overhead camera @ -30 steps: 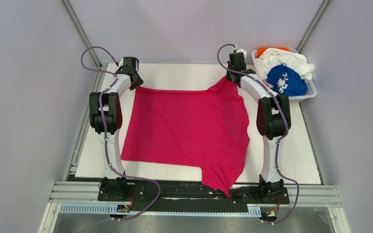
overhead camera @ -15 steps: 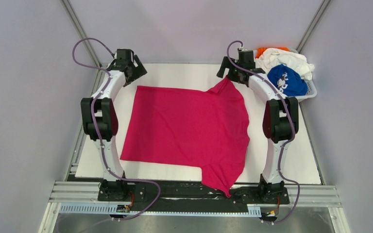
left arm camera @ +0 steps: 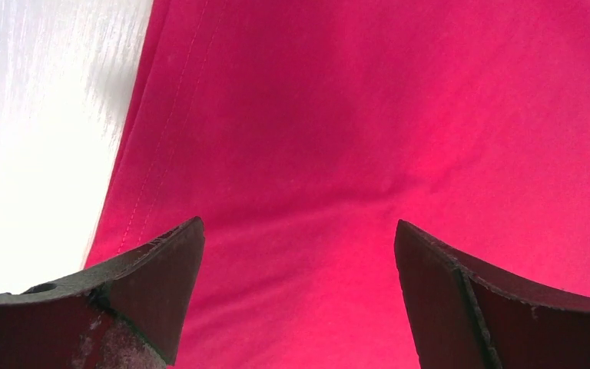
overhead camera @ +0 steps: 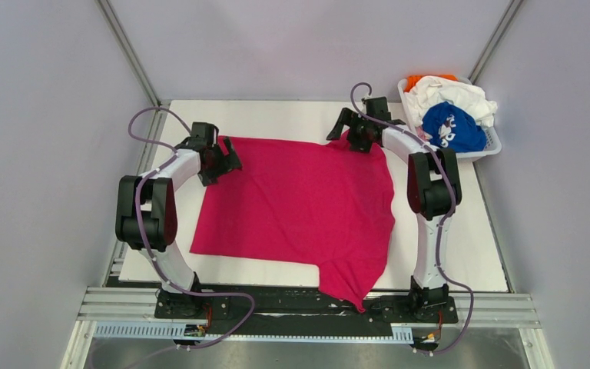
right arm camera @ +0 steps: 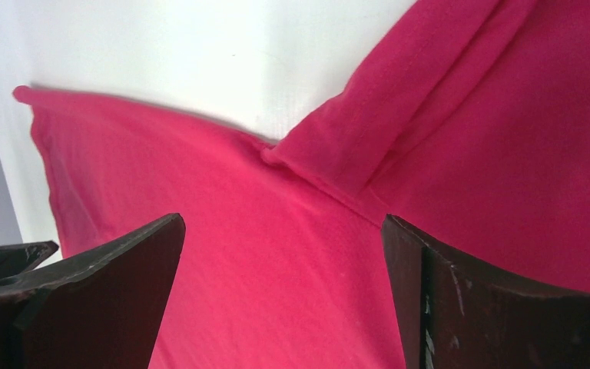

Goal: Fold and stack the t-shirts
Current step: Flatten out the tshirt

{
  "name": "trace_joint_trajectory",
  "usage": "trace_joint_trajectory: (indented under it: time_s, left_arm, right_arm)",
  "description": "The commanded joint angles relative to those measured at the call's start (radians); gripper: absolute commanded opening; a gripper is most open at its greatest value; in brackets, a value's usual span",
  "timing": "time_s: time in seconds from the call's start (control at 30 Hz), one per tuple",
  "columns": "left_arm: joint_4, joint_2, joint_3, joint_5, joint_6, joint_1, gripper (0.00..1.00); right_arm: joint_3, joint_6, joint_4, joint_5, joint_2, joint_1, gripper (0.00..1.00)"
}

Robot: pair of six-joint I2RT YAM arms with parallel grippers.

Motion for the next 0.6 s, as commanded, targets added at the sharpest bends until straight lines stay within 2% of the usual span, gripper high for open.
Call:
trace_joint_trajectory:
  time_s: [0.0,0.3,0.57]
  left_arm:
    - [0.04,-0.048,-0.007,0.004,0.052,-0.001,1.0]
    - [0.027,0.005,-0.023,-0.017,0.066,0.0,1.0]
    - [0.016,0.024,-0.018,-0.033,0.072,0.0,1.0]
  right_arm:
    - [0.069,0.026,0.044,0.016,0.045,0.004,1.0]
    - [0.245,0.03,0.101,-0.01,0.195,0.014,1.0]
    - [0.484,0.09,0.282,0.023,0.372,0.036,1.0]
